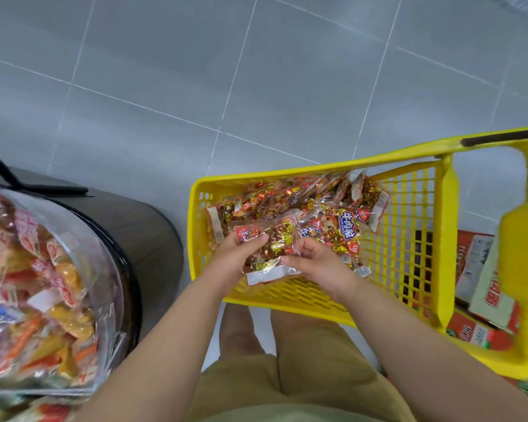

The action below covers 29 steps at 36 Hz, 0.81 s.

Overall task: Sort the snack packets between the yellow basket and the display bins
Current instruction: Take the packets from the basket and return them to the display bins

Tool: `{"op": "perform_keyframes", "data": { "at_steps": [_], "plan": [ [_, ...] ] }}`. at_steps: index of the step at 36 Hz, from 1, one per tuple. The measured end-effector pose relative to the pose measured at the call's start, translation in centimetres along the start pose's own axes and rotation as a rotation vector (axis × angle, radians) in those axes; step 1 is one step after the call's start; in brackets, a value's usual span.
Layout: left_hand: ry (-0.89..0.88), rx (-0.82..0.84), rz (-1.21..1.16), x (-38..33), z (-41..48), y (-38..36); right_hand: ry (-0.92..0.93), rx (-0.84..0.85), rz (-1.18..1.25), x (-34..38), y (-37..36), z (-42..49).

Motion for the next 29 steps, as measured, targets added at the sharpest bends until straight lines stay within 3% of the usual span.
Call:
{"op": "perform_keyframes", "data": {
  "at_steps": [4,8,14,20,27,29],
  "plan": [
    [-0.047,-0.099,-0.09,-0.2,1.0,1.6,-0.006,-0.112,-0.006,-0.2,2.6,0.7],
    [-0.087,-0.22,-0.032,-0.2,1.7,3.9,-0.031,-0.426,-0.452,-0.7,7.7,2.1],
    [-0.118,-0.249,0.018,0.5,1.7,5.3,-0.134,-0.537,-0.865,-1.3,7.5,4.4],
    [-0.121,-0.315,-0.017,1.3,1.5,6.2,-0.096,-0.584,-0.557,-1.7,6.1,4.1],
    [-0.112,-0.314,-0.025,1.1,1.2,5.9,-0.071,-0.38,-0.081,-2.4,6.8,1.8],
    [-0.08,-0.286,0.025,1.0,1.2,5.0,-0.059,-0.291,-0.051,-2.3,6.6,0.9]
  ]
}}
Point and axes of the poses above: each hand's wrist, its own z-axis towards the middle knuckle, its own y-axis out of the back of the hand, x = y × z, the point moved 10 cm from there along z, towards the middle knuckle, and after that the axes turned 3 degrees about y, right-handed, at the moved point
